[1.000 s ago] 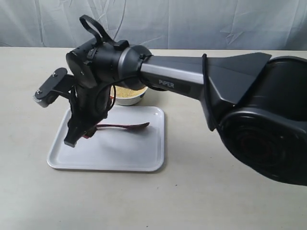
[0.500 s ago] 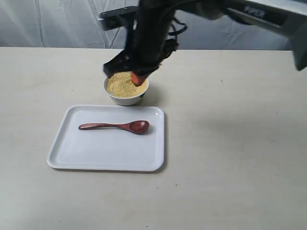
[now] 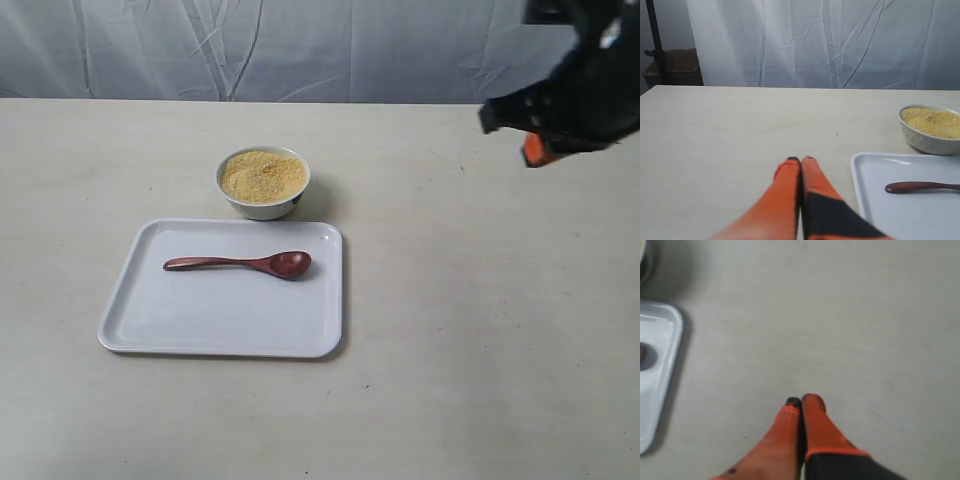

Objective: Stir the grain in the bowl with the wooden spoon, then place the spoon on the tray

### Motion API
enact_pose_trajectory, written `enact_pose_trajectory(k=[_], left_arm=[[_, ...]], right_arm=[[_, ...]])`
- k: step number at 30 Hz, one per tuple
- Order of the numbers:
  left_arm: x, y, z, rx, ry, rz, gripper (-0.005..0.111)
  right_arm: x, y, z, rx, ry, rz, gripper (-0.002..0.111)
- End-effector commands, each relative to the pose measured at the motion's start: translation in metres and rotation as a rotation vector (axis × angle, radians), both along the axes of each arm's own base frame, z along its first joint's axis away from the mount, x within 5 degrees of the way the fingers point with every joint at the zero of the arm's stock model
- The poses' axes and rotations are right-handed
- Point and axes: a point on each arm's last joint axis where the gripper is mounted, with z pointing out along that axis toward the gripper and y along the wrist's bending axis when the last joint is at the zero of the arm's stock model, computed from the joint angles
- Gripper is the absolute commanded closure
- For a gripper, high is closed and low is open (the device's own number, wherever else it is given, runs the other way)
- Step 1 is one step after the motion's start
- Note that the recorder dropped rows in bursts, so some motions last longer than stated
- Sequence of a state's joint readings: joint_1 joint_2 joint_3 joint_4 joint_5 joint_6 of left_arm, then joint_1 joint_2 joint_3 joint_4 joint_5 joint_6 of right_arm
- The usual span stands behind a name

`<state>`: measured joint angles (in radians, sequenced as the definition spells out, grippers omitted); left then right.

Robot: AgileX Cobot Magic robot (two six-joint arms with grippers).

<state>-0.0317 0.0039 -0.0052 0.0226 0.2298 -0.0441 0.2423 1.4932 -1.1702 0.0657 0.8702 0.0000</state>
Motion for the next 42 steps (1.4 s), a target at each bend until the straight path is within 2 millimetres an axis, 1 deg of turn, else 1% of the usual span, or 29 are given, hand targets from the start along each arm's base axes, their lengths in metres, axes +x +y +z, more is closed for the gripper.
enact_pose_trajectory(k=[1, 5, 7, 9, 12, 14, 16, 19, 23, 42], left_arm=[[0.000, 0.000, 0.000, 0.002, -0.012, 0.001, 0.107], [0.000, 0.000, 0.000, 0.002, -0.012, 0.001, 0.107], [0.000, 0.000, 0.000, 0.001, -0.012, 0.001, 0.107], [0.000, 0.000, 0.000, 0.001, -0.012, 0.001, 0.107], [0.000, 0.000, 0.000, 0.001, -0.012, 0.001, 0.107], [0.000, 0.000, 0.000, 0.001, -0.012, 0.001, 0.107], [0.000, 0.000, 0.000, 0.001, -0.012, 0.001, 0.107], [0.000, 0.000, 0.000, 0.001, -0.012, 0.001, 0.107], [0.000, 0.000, 0.000, 0.001, -0.012, 0.001, 0.107], [0.000, 0.000, 0.000, 0.001, -0.012, 0.001, 0.107]], right_arm=[[-0.054, -0.034, 0.013, -0.015, -0.195, -0.081, 0.108], [-0.105, -0.045, 0.022, 0.035, -0.406, -0.103, 0.108], [-0.130, -0.049, 0.021, 0.049, -0.486, -0.103, 0.108], [-0.150, -0.053, 0.016, 0.066, -0.565, -0.102, 0.108], [-0.173, -0.057, 0.005, 0.090, -0.697, -0.098, 0.108], [-0.183, -0.059, -0.005, 0.107, -0.772, -0.096, 0.108], [-0.189, -0.059, -0.012, 0.118, -0.816, -0.095, 0.108], [-0.196, -0.061, -0.020, 0.125, -0.820, -0.098, 0.108], [-0.200, -0.061, -0.019, 0.127, -0.829, -0.099, 0.108], [-0.200, -0.061, -0.020, 0.141, -0.822, -0.106, 0.108]])
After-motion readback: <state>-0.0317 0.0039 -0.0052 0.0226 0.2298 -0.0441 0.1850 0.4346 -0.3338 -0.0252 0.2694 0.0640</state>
